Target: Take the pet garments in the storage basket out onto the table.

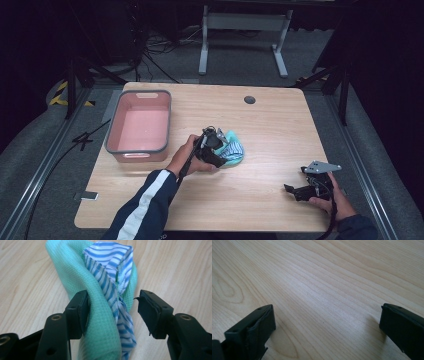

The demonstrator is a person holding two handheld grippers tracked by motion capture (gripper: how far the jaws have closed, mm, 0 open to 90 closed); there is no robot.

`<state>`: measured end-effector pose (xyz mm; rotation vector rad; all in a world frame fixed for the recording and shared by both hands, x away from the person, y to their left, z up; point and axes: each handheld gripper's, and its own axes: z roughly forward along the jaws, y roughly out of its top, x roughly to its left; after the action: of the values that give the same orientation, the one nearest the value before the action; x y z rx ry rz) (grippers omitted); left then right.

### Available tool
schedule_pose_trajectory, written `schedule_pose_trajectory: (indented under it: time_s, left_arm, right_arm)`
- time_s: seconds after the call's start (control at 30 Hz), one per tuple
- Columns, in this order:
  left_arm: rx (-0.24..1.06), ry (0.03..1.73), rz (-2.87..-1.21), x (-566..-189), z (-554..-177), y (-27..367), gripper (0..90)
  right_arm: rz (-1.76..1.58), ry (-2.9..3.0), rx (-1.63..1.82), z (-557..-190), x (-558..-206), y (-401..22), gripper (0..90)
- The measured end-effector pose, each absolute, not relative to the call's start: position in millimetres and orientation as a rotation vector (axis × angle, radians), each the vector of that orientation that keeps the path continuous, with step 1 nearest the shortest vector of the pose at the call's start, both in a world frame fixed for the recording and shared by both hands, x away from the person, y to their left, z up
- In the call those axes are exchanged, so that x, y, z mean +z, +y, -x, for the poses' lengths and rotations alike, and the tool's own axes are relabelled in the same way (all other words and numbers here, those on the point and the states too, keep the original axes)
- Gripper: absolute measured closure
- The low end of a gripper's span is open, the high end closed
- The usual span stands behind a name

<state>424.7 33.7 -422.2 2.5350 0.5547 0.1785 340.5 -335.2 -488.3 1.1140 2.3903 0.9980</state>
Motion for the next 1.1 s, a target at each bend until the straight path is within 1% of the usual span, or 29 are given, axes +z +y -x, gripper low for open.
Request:
schedule_pose_trajectory:
  time_s: [0.23,0.37,0.47,0.63,0.67,0.7,0.83,0.9,0.97,1.1]
  left_arm:
    - [0.179,0.538,-2.509,-410.8,-418.0,42.5,37.2]
    - [0.205,0.522,-2.518,-406.7,-414.6,46.5,33.7]
    - [0.212,0.516,-2.507,-402.5,-412.2,51.7,33.1]
    - [0.241,0.499,-2.5,-396.7,-406.0,56.8,26.9]
    - [0.237,0.494,-2.493,-395.2,-403.7,58.0,26.3]
    - [0.227,0.487,-2.489,-394.1,-402.0,59.0,23.8]
    - [0.239,0.474,-2.478,-391.3,-397.0,63.1,20.1]
    - [0.256,0.476,-2.483,-390.0,-392.5,68.1,19.9]
    - [0.281,0.441,-2.503,-389.7,-388.9,72.0,18.3]
    - [0.312,0.414,-2.513,-388.8,-381.1,81.8,21.0]
  right_arm:
    - [-1.114,2.39,0.998,-340.5,-488.3,-335.2,0.7]
    - [-1.114,2.39,0.998,-340.5,-488.3,-335.3,0.7]
    - [-1.113,2.39,0.997,-340.5,-488.3,-335.3,0.7]
    - [-1.114,2.391,0.998,-340.5,-488.3,-335.3,0.7]
    - [-1.113,2.39,0.998,-340.5,-488.3,-335.3,0.7]
    - [-1.114,2.389,0.998,-340.5,-488.3,-335.2,0.7]
    - [-1.113,2.39,0.998,-340.5,-488.3,-335.2,0.7]
    - [-1.114,2.39,0.998,-340.5,-488.3,-335.3,0.7]
    - [-1.114,2.39,0.998,-340.5,-488.3,-335.3,0.7]
    - [-1.113,2.39,0.998,-340.5,-488.3,-335.3,0.7]
